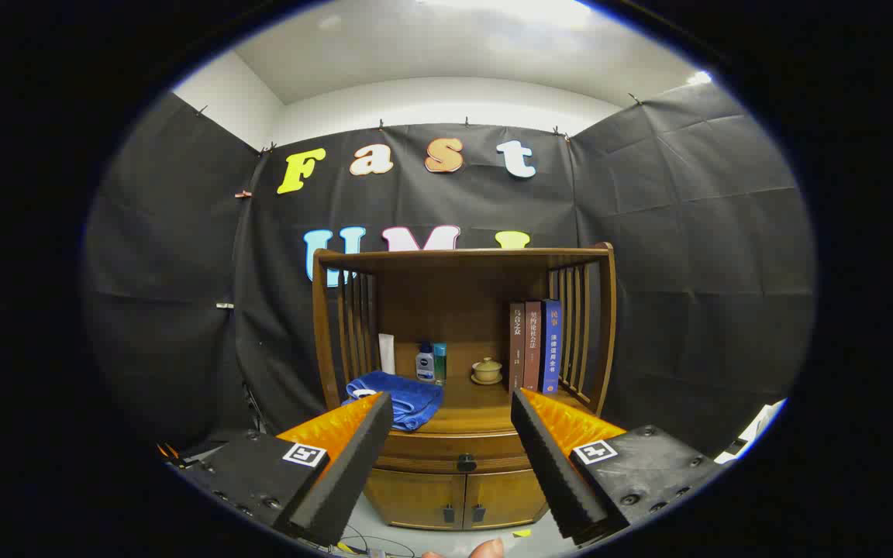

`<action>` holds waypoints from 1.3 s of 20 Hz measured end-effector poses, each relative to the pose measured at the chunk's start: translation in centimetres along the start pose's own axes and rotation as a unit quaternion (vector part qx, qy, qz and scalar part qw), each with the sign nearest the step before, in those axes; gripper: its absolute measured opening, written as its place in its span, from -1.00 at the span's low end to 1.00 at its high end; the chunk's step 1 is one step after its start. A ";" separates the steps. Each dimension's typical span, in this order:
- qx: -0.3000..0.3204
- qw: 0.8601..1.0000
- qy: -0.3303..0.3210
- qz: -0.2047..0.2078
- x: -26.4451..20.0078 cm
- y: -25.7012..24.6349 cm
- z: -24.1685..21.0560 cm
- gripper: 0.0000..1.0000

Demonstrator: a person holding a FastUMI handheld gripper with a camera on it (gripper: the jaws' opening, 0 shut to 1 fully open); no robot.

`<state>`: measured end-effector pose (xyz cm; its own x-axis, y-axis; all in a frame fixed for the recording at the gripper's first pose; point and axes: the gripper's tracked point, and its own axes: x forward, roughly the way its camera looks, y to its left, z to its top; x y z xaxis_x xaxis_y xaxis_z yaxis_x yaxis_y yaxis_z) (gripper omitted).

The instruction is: Pull open the drawer, take out the items inside it, and place them on the countertop above the cabinet.

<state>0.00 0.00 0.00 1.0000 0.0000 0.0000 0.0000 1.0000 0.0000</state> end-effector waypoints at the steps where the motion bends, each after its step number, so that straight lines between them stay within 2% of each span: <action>1: 0.000 1.000 0.001 0.000 -0.1 0.0 0.0 0.99; 26: -0.001 1.000 -0.001 0.004 -0.4 0.2 0.1 0.99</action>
<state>-0.41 0.15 0.09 1.0000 0.0079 0.0026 -0.0079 1.0000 -0.0011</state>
